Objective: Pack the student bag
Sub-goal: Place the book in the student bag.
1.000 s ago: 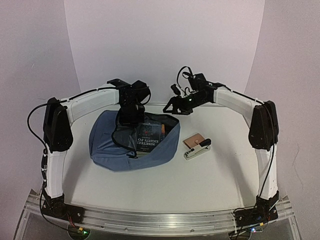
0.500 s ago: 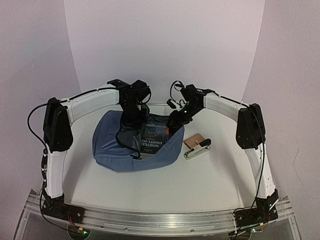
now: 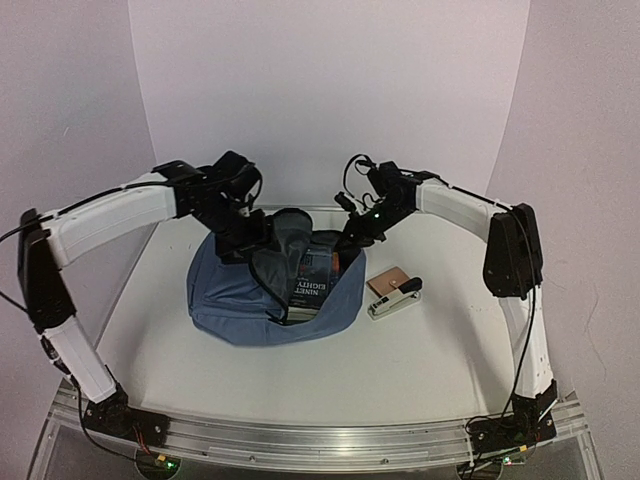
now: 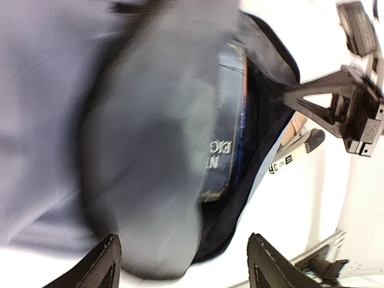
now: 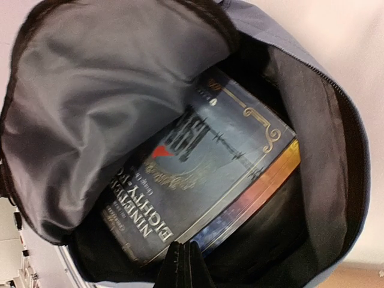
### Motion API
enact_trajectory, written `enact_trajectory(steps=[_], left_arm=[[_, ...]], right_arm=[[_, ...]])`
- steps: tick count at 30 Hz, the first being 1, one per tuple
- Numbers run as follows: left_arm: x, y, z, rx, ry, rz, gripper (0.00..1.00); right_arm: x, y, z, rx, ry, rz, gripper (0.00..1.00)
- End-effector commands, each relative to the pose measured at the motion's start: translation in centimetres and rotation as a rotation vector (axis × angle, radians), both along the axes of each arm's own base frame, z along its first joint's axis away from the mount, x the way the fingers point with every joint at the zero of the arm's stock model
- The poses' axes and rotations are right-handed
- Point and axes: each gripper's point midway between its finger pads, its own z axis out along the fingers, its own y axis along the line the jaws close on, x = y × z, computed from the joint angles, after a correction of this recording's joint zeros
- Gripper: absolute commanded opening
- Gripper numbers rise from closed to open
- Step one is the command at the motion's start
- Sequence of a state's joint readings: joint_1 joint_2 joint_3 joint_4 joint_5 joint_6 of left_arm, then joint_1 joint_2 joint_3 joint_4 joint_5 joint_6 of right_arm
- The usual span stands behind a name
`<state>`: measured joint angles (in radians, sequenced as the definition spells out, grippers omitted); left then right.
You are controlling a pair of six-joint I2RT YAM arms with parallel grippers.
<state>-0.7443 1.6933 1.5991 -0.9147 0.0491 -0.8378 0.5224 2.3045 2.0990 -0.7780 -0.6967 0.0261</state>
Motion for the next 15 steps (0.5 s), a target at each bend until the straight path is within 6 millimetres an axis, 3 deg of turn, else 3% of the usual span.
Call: enact_trajectory(steps=[1, 4, 7, 12, 15], left_arm=[[-0.1, 3.1, 0.3, -0.107, -0.022, 0.149, 0.73], [-0.1, 2.2, -1.3, -0.102, 0.009, 0.076, 0.73], [0.9, -0.5, -1.9, -0.103, 0.015, -0.034, 0.71], [2.6, -6.9, -0.5, -0.155, -0.039, -0.258, 0.64], [1.7, -10.0, 0.9, -0.174, -0.076, -0.379, 0.61]], right_arm=[[-2.1, -0.1, 2.9, 0.046, 0.003, 0.023, 0.00], [-2.5, -0.5, 2.7, 0.041, 0.016, 0.023, 0.02], [-1.8, -1.5, 2.8, 0.039, 0.023, -0.010, 0.17], [0.5, -5.7, 4.9, 0.054, -0.006, -0.100, 0.51], [0.5, -8.0, 7.1, 0.060, -0.068, -0.108, 0.58]])
